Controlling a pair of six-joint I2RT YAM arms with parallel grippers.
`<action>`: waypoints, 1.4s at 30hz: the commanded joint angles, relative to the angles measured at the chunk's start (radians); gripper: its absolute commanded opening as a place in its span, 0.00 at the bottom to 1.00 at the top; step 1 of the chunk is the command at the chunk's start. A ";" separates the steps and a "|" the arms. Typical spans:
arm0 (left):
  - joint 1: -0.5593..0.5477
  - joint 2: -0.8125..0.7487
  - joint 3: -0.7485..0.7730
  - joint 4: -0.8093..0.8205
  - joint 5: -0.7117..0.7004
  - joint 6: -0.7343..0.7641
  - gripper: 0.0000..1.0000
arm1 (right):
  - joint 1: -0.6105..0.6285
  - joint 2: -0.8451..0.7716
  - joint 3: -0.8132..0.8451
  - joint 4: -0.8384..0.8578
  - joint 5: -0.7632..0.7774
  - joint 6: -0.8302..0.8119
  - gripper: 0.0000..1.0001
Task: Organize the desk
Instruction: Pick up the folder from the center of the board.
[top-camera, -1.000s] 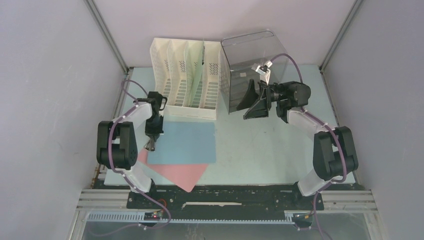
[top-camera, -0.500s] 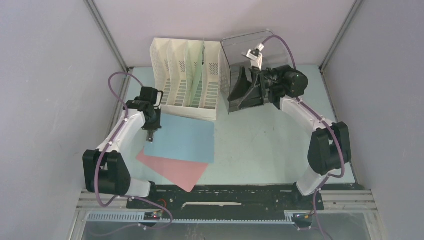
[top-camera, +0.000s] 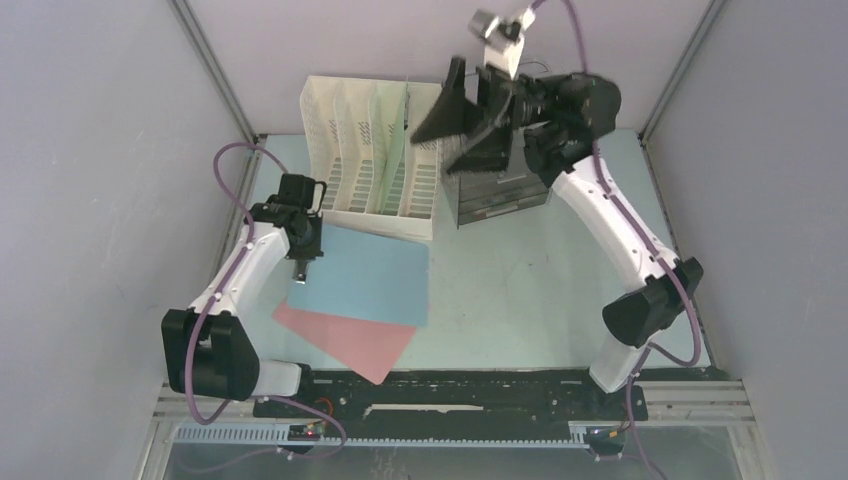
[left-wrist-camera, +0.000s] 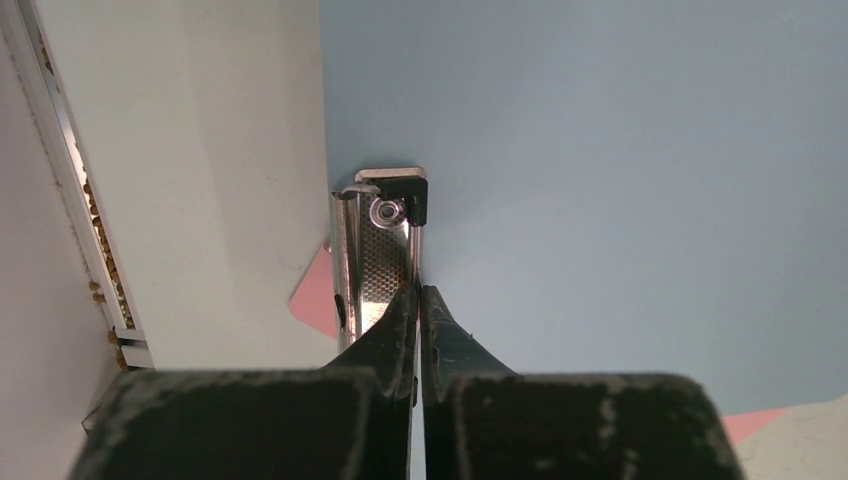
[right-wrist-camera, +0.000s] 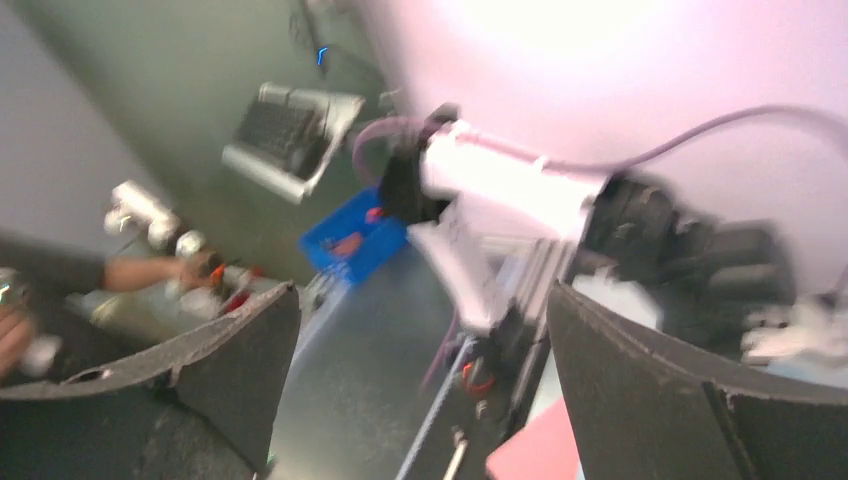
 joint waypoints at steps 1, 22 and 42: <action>-0.008 -0.038 -0.015 0.044 -0.014 0.014 0.00 | 0.065 0.007 0.336 -1.257 0.426 -1.045 1.00; -0.031 -0.113 -0.013 0.048 0.088 -0.049 0.00 | 0.421 -0.202 -0.664 -1.269 1.115 -1.916 0.97; -0.030 -0.103 -0.036 0.020 0.127 -0.101 0.00 | 0.938 0.203 -0.803 -0.440 2.010 -2.035 1.00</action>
